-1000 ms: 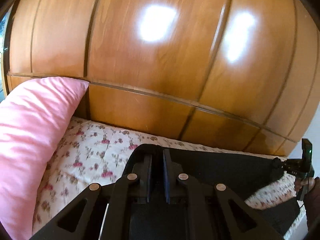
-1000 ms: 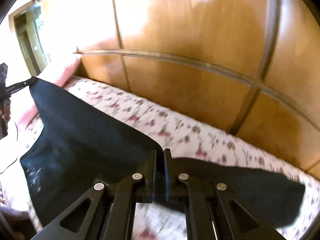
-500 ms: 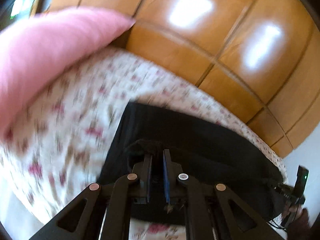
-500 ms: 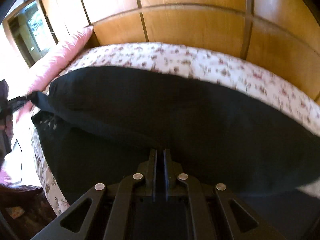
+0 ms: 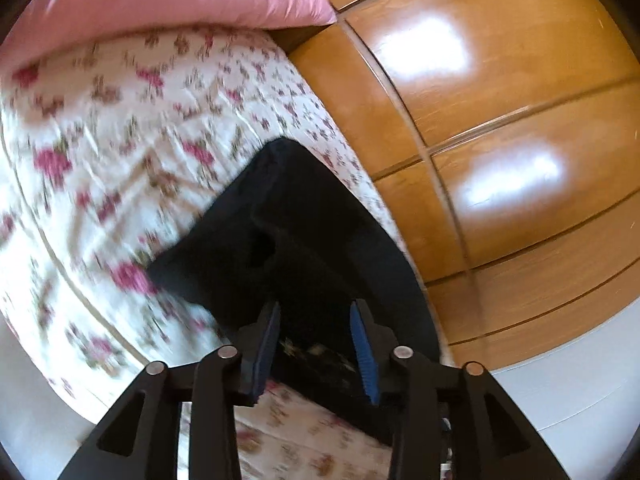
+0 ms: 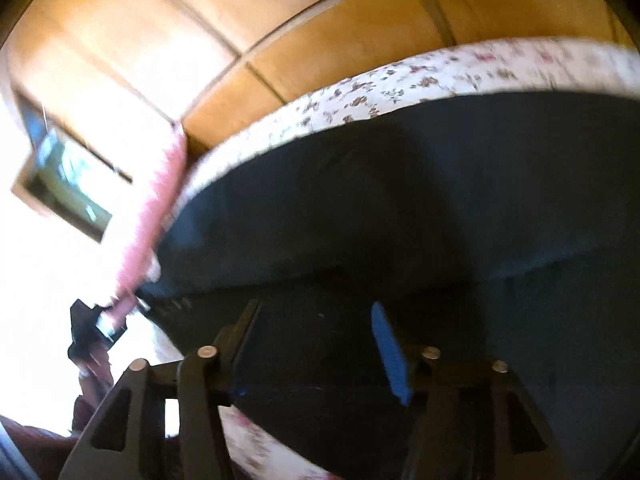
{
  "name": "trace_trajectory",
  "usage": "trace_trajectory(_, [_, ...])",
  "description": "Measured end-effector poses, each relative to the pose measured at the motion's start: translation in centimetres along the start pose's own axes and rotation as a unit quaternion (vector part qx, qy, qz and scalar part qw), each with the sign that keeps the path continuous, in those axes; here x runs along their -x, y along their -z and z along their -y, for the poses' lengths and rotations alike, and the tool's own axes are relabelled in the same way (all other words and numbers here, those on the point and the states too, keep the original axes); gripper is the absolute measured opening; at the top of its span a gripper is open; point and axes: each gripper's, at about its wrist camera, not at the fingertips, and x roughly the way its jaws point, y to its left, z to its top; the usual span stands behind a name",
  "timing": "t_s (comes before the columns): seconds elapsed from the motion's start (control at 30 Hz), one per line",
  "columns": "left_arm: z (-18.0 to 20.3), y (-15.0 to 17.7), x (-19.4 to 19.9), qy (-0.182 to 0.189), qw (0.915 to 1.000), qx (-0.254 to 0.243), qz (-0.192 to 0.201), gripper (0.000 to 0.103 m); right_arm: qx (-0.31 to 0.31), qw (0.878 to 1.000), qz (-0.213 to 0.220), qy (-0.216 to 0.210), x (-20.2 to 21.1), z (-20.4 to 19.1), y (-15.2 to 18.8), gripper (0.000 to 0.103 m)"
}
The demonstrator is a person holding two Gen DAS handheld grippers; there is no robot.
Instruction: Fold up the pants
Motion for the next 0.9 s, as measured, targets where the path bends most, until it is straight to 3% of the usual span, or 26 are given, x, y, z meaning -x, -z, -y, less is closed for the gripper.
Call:
trace_trajectory(0.1, [-0.1,0.5,-0.4,0.015,0.9996,0.024,-0.009,0.050,-0.086,0.995,0.029,-0.050,-0.2,1.8,-0.5,0.064])
trace_trajectory(0.23, [0.2,0.2,-0.9,0.021,0.9989,0.041,-0.009,0.050,-0.153,0.985,0.046,-0.064,-1.5,3.5,-1.4,0.062])
trace_trajectory(0.27, [0.2,0.0,-1.1,0.018,0.9989,0.042,-0.009,0.050,-0.167,0.983,0.048,-0.065,-1.9,3.9,-1.5,0.060])
trace_trajectory(0.33, [0.3,-0.4,-1.8,-0.002,0.9989,0.046,-0.010,0.050,-0.176,0.981,0.050,-0.061,-2.5,4.3,-1.7,0.046])
trace_trajectory(0.37, [0.1,-0.7,-2.2,-0.008,0.9988,0.047,-0.010,0.048,-0.176,0.982,0.048,-0.050,-2.9,4.4,-1.8,0.041])
trace_trajectory(0.43, [0.1,-1.1,-2.6,-0.018,0.9985,0.050,-0.010,0.048,-0.171,0.984,0.044,-0.037,-3.3,4.4,-1.9,0.022])
trace_trajectory(0.47, [-0.1,-1.2,-2.7,-0.021,0.9985,0.050,-0.009,0.042,-0.166,0.985,0.043,-0.031,-3.3,4.5,-2.0,0.018])
trace_trajectory(0.5, [-0.1,-1.4,-2.9,-0.026,0.9985,0.047,-0.007,0.028,-0.161,0.986,0.040,-0.024,-3.5,4.5,-2.0,0.010])
trace_trajectory(0.53, [0.1,-1.7,-3.0,-0.038,0.9987,0.035,-0.003,0.023,-0.158,0.987,0.037,-0.021,-3.5,4.6,-2.2,0.006])
trace_trajectory(0.63, [1.0,-2.5,-3.4,-0.049,0.9988,0.008,0.002,0.011,-0.140,0.989,0.033,-0.013,-3.5,4.4,-2.7,0.002])
trace_trajectory(0.7, [2.4,-3.3,-3.5,-0.045,0.9987,-0.022,0.012,0.008,-0.123,0.991,0.042,-0.011,-2.9,3.7,-3.4,0.000])
trace_trajectory(0.83, [5.2,-4.4,-3.0,-0.029,0.9963,-0.081,0.010,0.008,-0.084,0.994,0.069,-0.022,-0.3,2.0,-4.2,0.000])
trace_trajectory(0.9, [5.2,-4.4,-2.9,-0.038,0.9957,-0.085,-0.003,0.019,-0.080,0.994,0.068,-0.024,0.2,1.9,-4.1,0.000])
